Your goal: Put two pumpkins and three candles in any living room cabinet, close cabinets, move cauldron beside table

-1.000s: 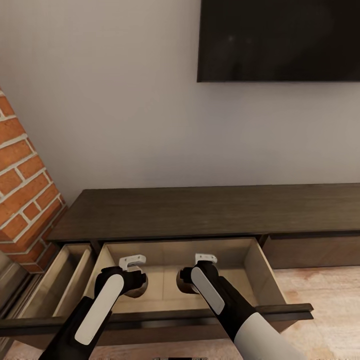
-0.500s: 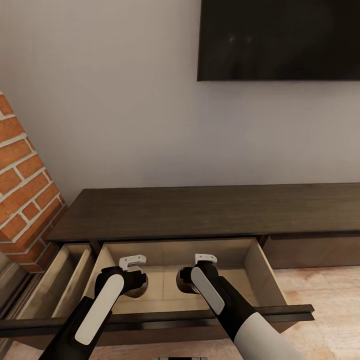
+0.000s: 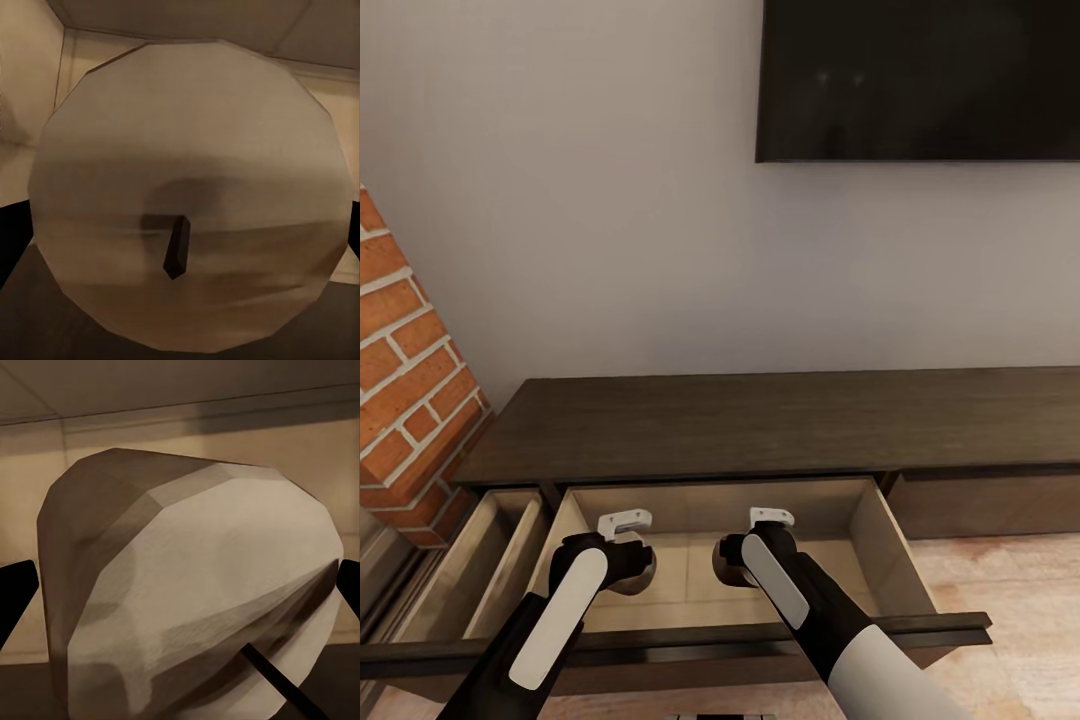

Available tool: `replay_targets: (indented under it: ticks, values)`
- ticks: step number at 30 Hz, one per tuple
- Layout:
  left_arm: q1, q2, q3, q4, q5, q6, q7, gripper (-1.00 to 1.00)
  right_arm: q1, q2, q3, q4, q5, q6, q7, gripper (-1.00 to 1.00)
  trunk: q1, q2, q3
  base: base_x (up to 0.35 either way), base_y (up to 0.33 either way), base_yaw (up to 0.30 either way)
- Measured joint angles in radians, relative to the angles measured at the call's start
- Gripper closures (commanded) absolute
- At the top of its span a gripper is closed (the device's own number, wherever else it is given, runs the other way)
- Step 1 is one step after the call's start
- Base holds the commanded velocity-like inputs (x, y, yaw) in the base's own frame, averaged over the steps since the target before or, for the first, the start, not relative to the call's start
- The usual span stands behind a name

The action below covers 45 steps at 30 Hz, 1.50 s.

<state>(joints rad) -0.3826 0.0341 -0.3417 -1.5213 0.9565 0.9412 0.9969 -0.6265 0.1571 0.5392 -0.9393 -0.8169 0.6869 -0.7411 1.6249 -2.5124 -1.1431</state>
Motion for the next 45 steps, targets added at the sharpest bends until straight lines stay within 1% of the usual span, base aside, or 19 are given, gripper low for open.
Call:
replay_targets:
  ticks: [1,19,26,29,39,40,45]
  values:
    - [0.000,0.000,0.000,0.000,0.000,0.000,0.000,1.00,0.000,0.000,0.000,0.000,0.000,0.000,0.000,1.00,0.000,0.000,0.000,0.000,0.000,0.000]
    - [0.000,0.006,0.003,-0.005,0.000,0.001,0.002,1.00,0.000,0.000,0.000,0.000,0.000,-0.001,0.000,1.00,0.008,-0.004,-0.070,0.000,0.000,0.000]
    - [0.000,0.007,0.003,-0.008,0.000,0.000,0.001,1.00,0.000,0.000,0.000,0.000,0.000,-0.002,0.000,1.00,0.008,-0.004,-0.070,0.000,0.000,0.000]
    - [0.000,0.007,0.003,-0.009,0.000,0.001,0.002,1.00,0.000,0.000,0.000,0.000,-0.001,-0.002,0.000,1.00,0.010,-0.005,-0.081,0.000,0.000,0.000]
    - [0.000,0.008,0.003,-0.010,0.000,0.000,0.001,1.00,0.000,0.000,0.000,0.000,-0.002,-0.002,0.000,1.00,0.009,-0.005,-0.081,0.000,0.000,0.000]
    - [0.000,0.007,0.003,-0.010,0.000,0.000,0.001,1.00,0.000,0.000,0.000,0.000,-0.001,-0.002,0.000,-1.00,0.009,-0.005,-0.081,0.000,0.000,0.000]
    - [0.000,0.007,0.003,-0.010,0.000,0.000,0.002,1.00,0.000,0.000,0.000,0.000,-0.001,-0.002,-0.001,-1.00,0.009,-0.005,-0.081,0.000,0.000,0.000]
